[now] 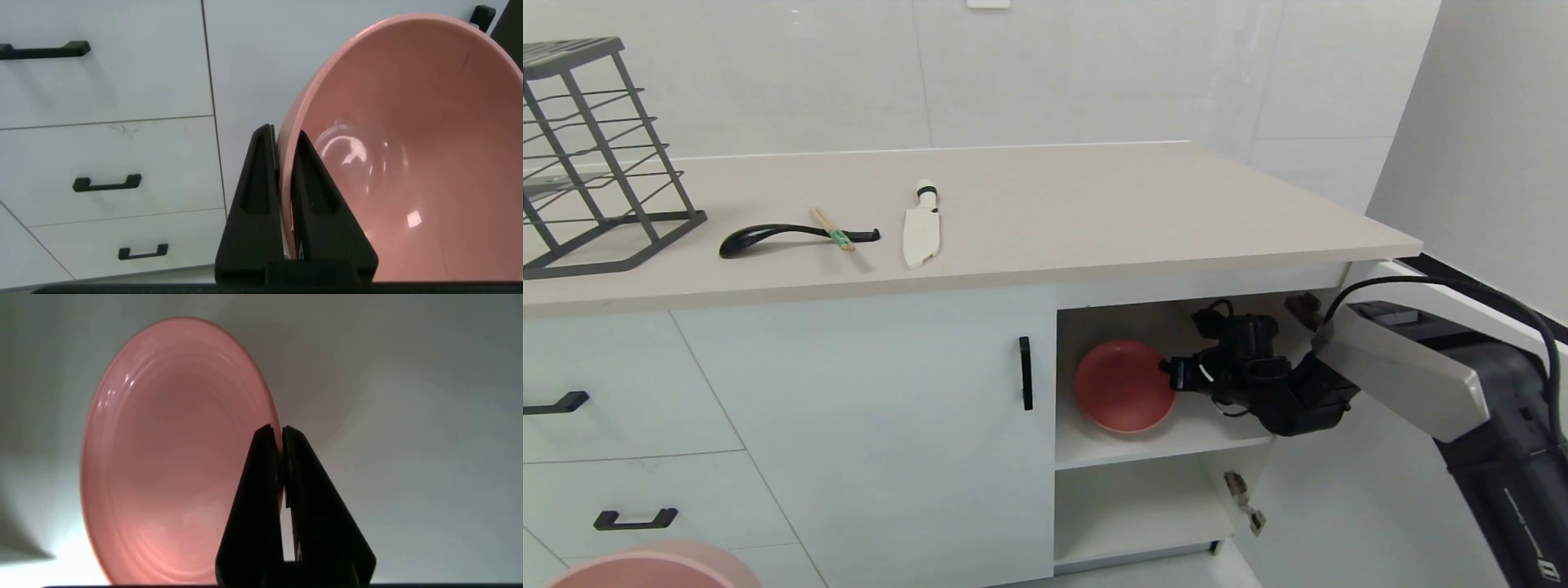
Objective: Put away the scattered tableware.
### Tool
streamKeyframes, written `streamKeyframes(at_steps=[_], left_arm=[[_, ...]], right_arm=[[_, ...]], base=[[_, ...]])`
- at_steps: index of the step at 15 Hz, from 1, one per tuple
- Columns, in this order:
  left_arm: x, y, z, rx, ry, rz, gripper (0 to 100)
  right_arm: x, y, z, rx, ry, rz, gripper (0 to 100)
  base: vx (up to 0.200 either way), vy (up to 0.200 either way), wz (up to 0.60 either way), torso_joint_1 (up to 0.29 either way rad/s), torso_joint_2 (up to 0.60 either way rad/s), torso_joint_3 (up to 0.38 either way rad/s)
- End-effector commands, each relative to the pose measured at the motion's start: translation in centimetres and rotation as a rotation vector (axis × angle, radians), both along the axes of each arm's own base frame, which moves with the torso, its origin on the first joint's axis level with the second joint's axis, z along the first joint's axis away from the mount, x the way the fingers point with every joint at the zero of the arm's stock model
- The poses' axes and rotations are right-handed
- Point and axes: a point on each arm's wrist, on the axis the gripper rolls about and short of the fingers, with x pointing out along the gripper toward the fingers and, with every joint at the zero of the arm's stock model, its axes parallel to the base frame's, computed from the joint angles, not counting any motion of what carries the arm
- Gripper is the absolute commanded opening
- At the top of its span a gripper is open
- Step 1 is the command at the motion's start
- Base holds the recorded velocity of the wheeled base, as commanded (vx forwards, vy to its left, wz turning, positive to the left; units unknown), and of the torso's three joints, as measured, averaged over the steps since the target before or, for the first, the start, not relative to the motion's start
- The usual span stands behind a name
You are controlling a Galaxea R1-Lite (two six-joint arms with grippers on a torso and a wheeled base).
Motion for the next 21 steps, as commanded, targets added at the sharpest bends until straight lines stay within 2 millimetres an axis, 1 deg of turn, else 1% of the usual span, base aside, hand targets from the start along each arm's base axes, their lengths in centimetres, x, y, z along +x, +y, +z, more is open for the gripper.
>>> streamKeyframes(at_steps=[1, 3, 6, 7, 11, 13, 15, 16, 17, 18, 19, 20, 21], left_arm=[[0.0, 0.0, 0.0, 0.0, 0.002, -0.001, 0], [0.0, 0.0, 0.0, 0.0, 0.002, 0.001, 0], [0.0, 0.0, 0.0, 0.0, 0.002, 0.001, 0], [0.0, 0.0, 0.0, 0.0, 0.002, 0.001, 0], [0.0, 0.0, 0.0, 0.0, 0.002, 0.001, 0], [0.0, 0.0, 0.0, 0.0, 0.002, 0.001, 0], [0.0, 0.0, 0.0, 0.0, 0.002, 0.001, 0], [0.0, 0.0, 0.0, -0.002, 0.002, -0.001, 0], [0.0, 0.0, 0.0, -0.002, 0.002, -0.001, 0], [0.0, 0.0, 0.0, -0.002, 0.002, -0.001, 0], [0.0, 0.0, 0.0, -0.002, 0.002, -0.002, 0], [0.0, 0.0, 0.0, -0.002, 0.002, -0.001, 0], [0.0, 0.0, 0.0, -0.002, 0.002, -0.001, 0]], right_arm=[[1.4, 0.6, -1.5, 0.0, 0.014, 0.001, 0], [1.9, 0.9, -1.4, 0.009, 0.016, 0.001, 0], [1.9, 1.2, -1.5, 0.019, 0.035, -0.003, 0], [2.0, 1.2, -1.5, 0.025, 0.041, -0.008, 100], [2.0, 1.2, -1.4, 0.019, 0.024, -0.002, 100], [2.1, 1.2, -0.9, 0.031, -0.032, -0.001, 100], [1.4, 1.3, -0.1, 0.035, -0.099, 0.011, 100], [-0.7, 2.1, 1.2, 0.018, -0.126, 0.055, 100], [-2.5, 2.4, 2.0, -0.001, -0.121, 0.083, 100], [-4.2, 2.5, 3.3, -0.018, -0.143, 0.11, 100], [-5.0, 2.6, 3.8, -0.023, -0.151, 0.122, 100], [-7.9, 2.8, 5.0, -0.03, -0.142, 0.152, 100], [-9.3, 2.9, 5.4, -0.035, -0.13, 0.173, 100]], base=[[0.0, 0.0, 0.0, 0.0, 0.0, 0.0], [0.0, 0.0, 0.0, 0.0, 0.0, 0.0], [0.0, 0.0, 0.0, 0.0, 0.0, 0.0], [0.0, 0.0, 0.0, 0.0, 0.0, 0.0], [0.0, 0.0, 0.0, 0.0, 0.0, 0.0], [0.0, 0.0, 0.0, 0.0, 0.0, 0.0], [0.0, 0.0, 0.0, 0.0, 0.0, 0.0], [0.0, 0.0, 0.0, 0.0, 0.0, 0.0], [0.0, 0.0, 0.0, 0.0, 0.0, 0.0], [0.0, 0.0, 0.0, 0.0, 0.0, 0.0], [0.0, 0.0, 0.0, 0.0, 0.0, 0.0], [0.0, 0.0, 0.0, 0.0, 0.0, 0.0], [0.0, 0.0, 0.0, 0.0, 0.0, 0.0]])
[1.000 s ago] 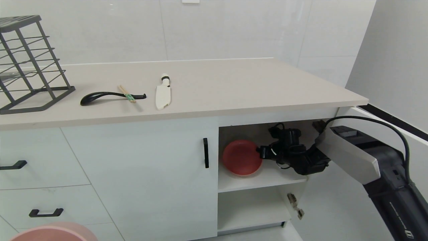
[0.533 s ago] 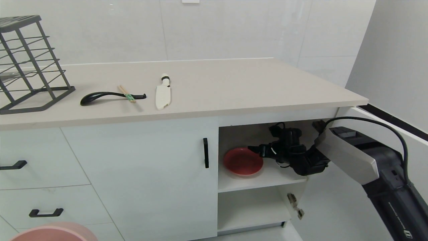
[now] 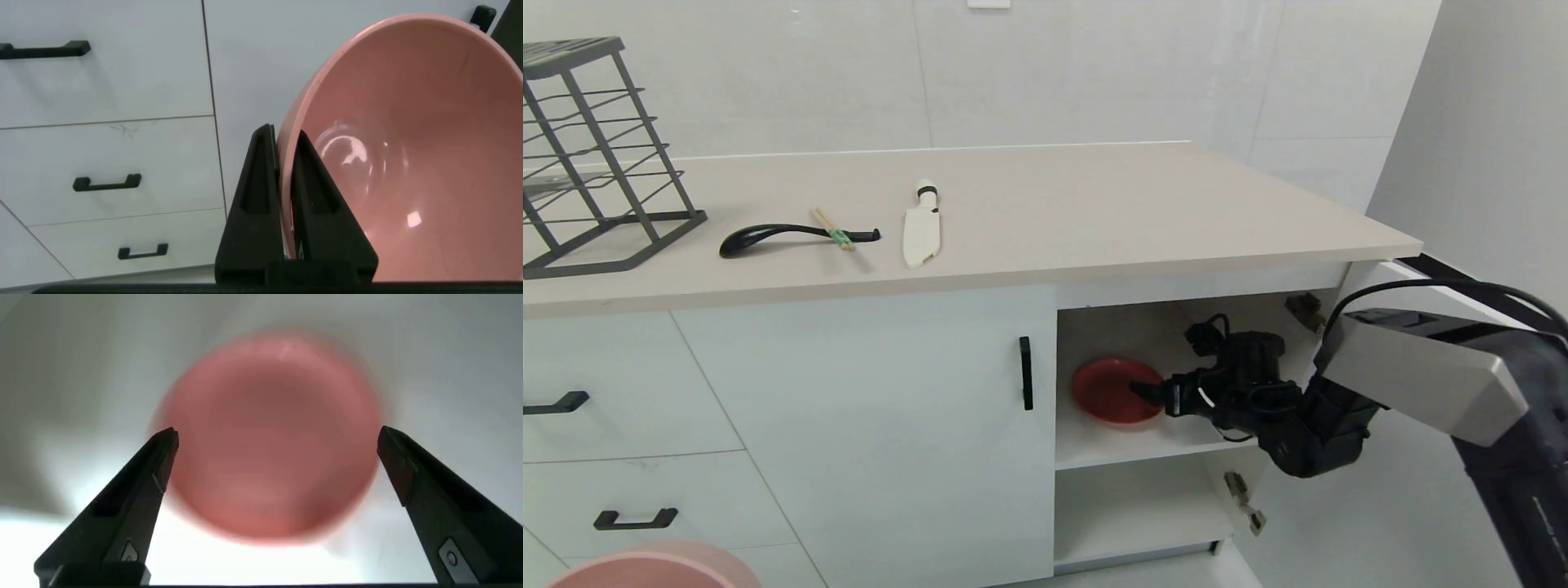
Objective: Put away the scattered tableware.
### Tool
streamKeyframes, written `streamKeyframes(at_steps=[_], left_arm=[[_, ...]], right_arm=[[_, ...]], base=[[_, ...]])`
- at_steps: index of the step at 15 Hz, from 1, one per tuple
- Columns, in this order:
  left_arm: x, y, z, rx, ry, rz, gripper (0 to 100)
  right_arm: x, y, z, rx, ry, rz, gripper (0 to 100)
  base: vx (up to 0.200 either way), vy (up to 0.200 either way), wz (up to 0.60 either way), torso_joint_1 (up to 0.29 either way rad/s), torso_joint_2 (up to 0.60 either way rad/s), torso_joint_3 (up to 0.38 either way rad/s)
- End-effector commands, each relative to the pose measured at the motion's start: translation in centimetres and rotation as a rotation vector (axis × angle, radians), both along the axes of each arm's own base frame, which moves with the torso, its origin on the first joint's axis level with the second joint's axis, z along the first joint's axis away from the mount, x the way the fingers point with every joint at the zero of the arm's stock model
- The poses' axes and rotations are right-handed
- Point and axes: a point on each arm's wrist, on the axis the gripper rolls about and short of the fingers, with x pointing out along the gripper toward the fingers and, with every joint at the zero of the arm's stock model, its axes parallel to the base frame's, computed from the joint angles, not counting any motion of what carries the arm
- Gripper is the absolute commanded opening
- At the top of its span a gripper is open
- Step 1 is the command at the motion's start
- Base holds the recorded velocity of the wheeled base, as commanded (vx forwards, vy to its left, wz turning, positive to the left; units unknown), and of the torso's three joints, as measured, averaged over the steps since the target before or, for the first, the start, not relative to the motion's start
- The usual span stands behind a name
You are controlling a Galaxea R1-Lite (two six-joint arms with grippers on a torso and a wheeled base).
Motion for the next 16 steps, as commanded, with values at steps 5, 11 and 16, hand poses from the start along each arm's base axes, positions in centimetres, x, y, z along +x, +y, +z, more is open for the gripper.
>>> streamKeyframes(at_steps=[5, 11, 16], left_arm=[[0.0, 0.0, 0.0, -0.002, 0.001, -0.001, 0], [0.0, 0.0, 0.0, 0.014, -0.001, -0.009, 0], [-0.3, -0.2, 13.5, -0.042, -0.388, -0.101, 0]], right_arm=[[-13.3, 0.3, 8.0, -0.05, -0.023, 0.193, 100], [-22.8, -2.4, 15.4, 0.033, -0.227, 0.284, 100], [-27.4, -4.0, 16.3, 0.06, -0.287, 0.328, 100]], base=[[0.0, 0.0, 0.0, 0.0, 0.0, 0.0], [0.0, 0.0, 0.0, 0.0, 0.0, 0.0], [0.0, 0.0, 0.0, 0.0, 0.0, 0.0]])
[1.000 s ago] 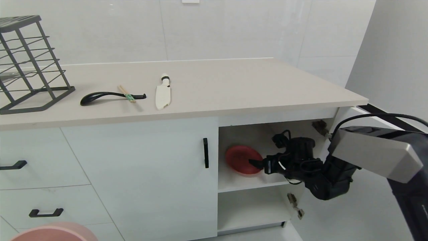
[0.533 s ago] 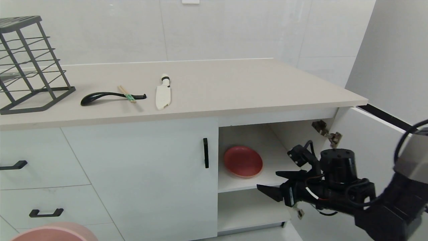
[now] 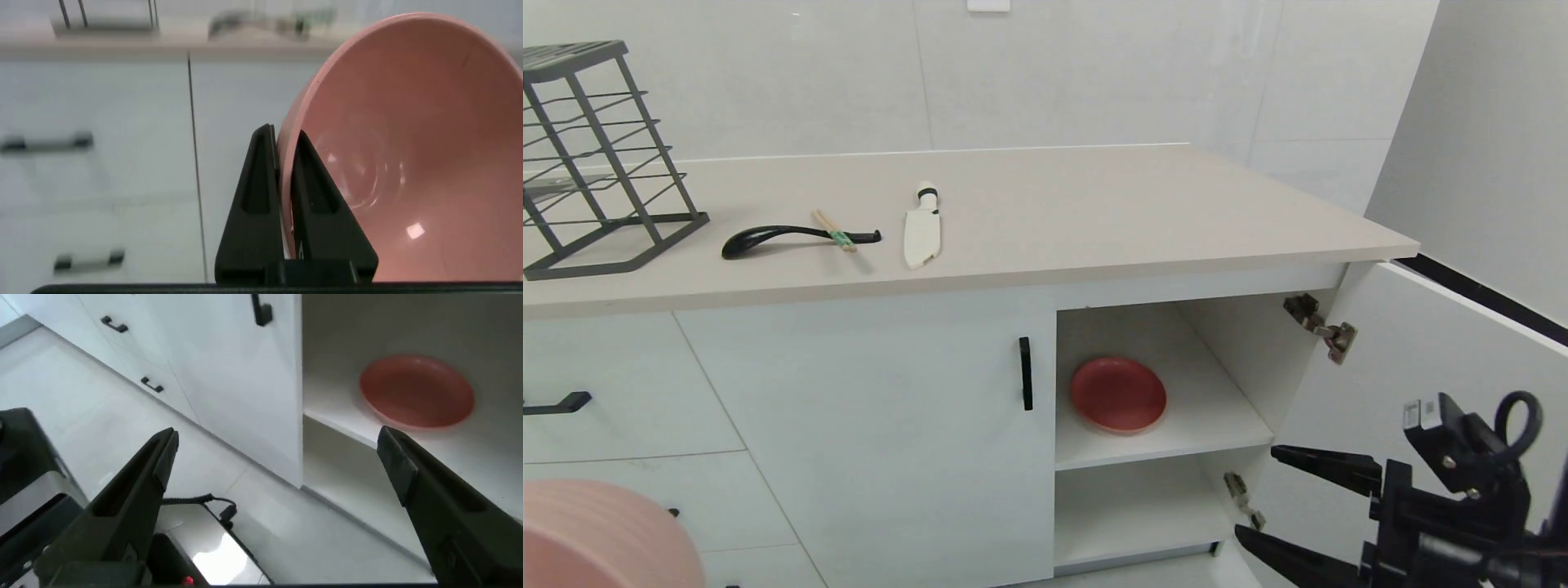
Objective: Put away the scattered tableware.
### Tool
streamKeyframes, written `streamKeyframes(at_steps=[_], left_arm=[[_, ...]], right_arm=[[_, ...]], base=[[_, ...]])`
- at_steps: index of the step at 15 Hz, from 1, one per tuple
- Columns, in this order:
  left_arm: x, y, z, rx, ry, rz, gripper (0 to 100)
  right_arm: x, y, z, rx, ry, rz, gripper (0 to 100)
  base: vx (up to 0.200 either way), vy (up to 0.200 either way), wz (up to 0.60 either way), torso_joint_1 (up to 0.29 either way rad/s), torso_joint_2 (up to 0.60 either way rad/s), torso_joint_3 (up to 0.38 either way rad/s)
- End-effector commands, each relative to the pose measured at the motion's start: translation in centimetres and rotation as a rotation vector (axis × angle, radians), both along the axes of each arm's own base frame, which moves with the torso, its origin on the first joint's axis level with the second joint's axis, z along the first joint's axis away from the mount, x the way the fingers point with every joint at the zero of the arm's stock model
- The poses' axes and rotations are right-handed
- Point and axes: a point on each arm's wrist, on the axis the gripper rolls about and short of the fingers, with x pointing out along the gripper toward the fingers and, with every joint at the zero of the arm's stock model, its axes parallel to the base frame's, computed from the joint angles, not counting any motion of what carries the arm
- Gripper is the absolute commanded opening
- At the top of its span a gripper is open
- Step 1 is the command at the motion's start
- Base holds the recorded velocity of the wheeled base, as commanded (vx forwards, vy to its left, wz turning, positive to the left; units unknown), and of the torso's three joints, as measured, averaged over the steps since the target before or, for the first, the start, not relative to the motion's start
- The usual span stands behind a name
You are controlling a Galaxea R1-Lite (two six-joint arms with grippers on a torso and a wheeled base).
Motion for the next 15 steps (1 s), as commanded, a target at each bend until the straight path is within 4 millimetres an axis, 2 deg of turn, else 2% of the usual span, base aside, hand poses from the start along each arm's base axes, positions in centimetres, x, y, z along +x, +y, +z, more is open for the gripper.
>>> streamKeyframes(at_steps=[1, 2, 3, 5, 7, 8, 9, 10, 11, 13, 15], left_arm=[[2.4, -0.2, 6.1, 0.069, 0.02, -0.069, 0], [3.5, -0.3, 4.9, 0.101, 0.114, -0.11, 0], [4.3, -0.4, 4.8, 0.12, 0.171, -0.172, 0], [5.6, -0.6, 5.4, 0.147, 0.216, -0.243, 0], [8.9, -1.0, 5.3, 0.367, 0.311, -0.307, 0], [9.4, -1.2, 5.1, 0.408, 0.325, -0.326, 0], [11.6, -2.1, 4.3, 0.539, 0.395, -0.401, 0], [12.3, -2.6, 3.9, 0.573, 0.43, -0.414, 0], [13.5, -4.3, 3.5, 0.614, 0.48, -0.461, 0], [15.1, -6.6, 3.5, 0.6, 0.496, -0.473, 0], [16.6, -7.6, 4.3, 0.601, 0.501, -0.466, 0]], right_arm=[[-1.6, -0.6, 1.1, 0.029, -0.073, 0.022, 100], [-1.7, -0.6, 1.3, 0.034, -0.094, 0.029, 100], [-2.2, -0.9, 1.7, 0.047, -0.121, 0.027, 100], [-3.0, -1.4, 2.7, 0.075, -0.168, 0.025, 100], [-3.1, -1.5, 3.0, 0.047, -0.147, -0.012, 100], [-3.0, -1.5, 3.1, 0.04, -0.142, -0.029, 100], [-2.4, -1.2, 3.8, 0.036, -0.144, -0.045, 100], [-2.2, -1.0, 4.1, 0.039, -0.148, -0.045, 100], [-2.0, -0.8, 4.3, 0.034, -0.141, -0.039, 100], [-1.8, -0.4, 3.9, 0.021, -0.118, -0.024, 100], [-1.6, 0.3, 3.7, 0.014, -0.099, 0.006, 100]], base=[[0.0, 0.0, 0.0, 0.0, 0.0, 0.0], [0.0, 0.0, 0.0, 0.0, 0.0, 0.0], [0.0, 0.0, 0.0, 0.0, 0.0, 0.0], [0.0, 0.0, 0.0, 0.0, 0.0, 0.0], [0.0, 0.0, 0.0, 0.0, 0.0, 0.0], [0.0, 0.0, 0.0, 0.0, 0.0, 0.0], [0.0, 0.0, 0.0, 0.0, 0.0, 0.0], [0.0, 0.0, 0.0, 0.0, 0.0, 0.0], [0.0, 0.0, 0.0, 0.0, 0.0, 0.0], [0.0, 0.0, 0.0, 0.0, 0.0, 0.0], [0.0, 0.0, 0.0, 0.0, 0.0, 0.0]])
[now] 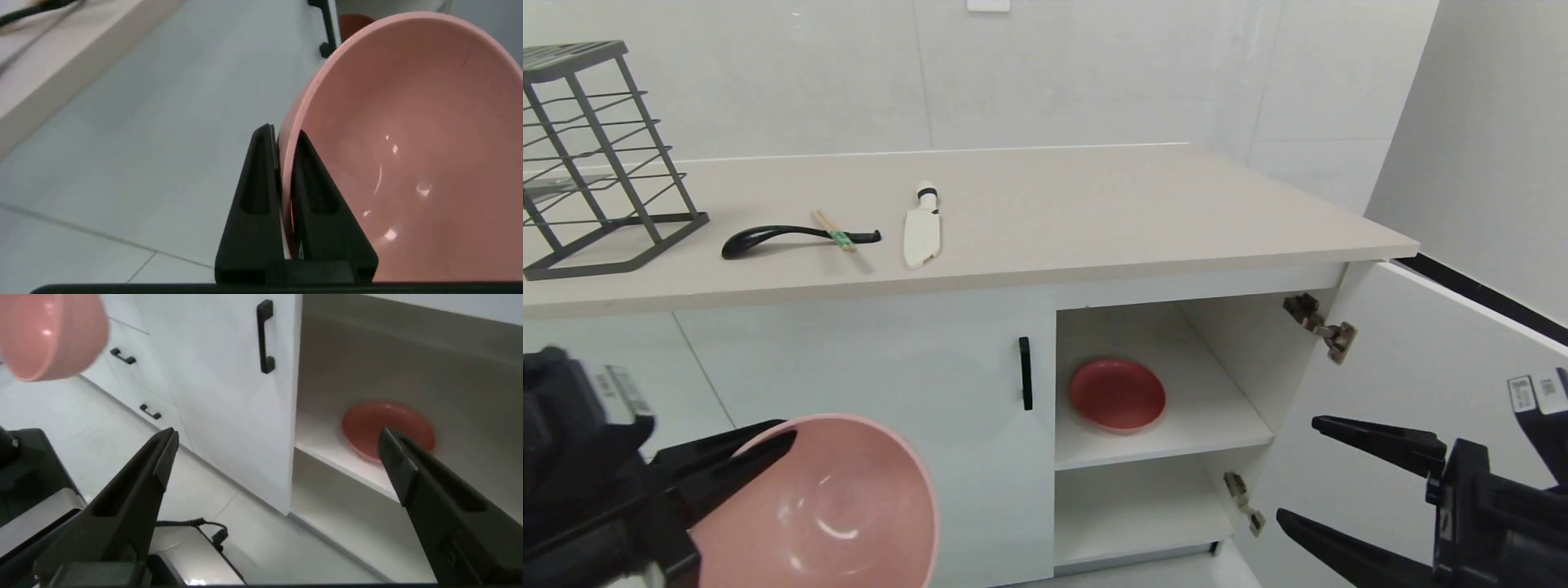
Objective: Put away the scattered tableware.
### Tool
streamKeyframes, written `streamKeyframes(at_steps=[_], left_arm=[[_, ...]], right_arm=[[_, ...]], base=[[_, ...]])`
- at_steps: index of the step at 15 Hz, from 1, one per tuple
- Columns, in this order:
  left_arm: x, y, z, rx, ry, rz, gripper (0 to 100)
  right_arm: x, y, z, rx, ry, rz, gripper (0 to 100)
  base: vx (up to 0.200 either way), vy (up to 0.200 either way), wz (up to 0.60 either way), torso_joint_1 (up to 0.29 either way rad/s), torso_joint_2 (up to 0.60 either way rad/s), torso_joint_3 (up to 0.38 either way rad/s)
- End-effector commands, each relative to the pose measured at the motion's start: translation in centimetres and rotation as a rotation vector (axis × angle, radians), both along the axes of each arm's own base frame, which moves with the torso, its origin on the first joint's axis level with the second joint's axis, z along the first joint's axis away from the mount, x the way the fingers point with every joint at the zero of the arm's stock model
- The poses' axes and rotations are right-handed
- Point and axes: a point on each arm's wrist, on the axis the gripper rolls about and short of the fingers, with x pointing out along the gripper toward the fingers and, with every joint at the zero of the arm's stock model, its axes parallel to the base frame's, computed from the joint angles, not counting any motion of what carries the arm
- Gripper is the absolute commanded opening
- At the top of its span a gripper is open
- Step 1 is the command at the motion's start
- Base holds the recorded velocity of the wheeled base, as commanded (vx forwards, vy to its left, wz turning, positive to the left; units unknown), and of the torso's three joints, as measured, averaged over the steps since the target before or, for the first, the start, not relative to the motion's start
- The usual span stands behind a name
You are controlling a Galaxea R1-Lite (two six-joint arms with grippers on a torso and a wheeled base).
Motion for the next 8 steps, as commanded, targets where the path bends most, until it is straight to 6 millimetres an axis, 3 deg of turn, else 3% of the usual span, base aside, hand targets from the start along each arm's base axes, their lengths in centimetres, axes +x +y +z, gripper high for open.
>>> streamKeyframes(at_steps=[1, 3, 4, 6, 8], left_arm=[[3.4, -3.0, 0.2, 0.038, 0.068, -0.043, 0], [5.4, -5.6, 0.6, 0.056, 0.088, -0.084, 0], [5.8, -6.8, -0.1, 0.084, 0.115, -0.097, 0], [5.5, -8.7, -1.2, 0.088, 0.174, -0.124, 0], [5.4, -12.0, -1.8, 0.087, 0.208, -0.1, 0]], right_arm=[[1.0, 1.4, -0.2, -0.018, 0.029, 0.039, 100], [2.1, 3.6, 0.4, -0.016, 0.029, 0.098, 100], [2.4, 4.4, 0.6, -0.017, 0.029, 0.123, 100], [2.7, 5.3, 0.5, -0.025, 0.037, 0.14, 100], [3.2, 5.6, 0.0, -0.055, 0.042, 0.082, 100]], base=[[0.0, 0.0, 0.0, 0.0, 0.0, 0.0], [0.0, 0.0, 0.0, 0.0, 0.0, 0.0], [0.0, 0.0, 0.0, 0.0, 0.0, 0.0], [0.0, 0.0, 0.0, 0.0, 0.0, 0.0], [0.0, 0.0, 0.0, 0.0, 0.0, 0.0]])
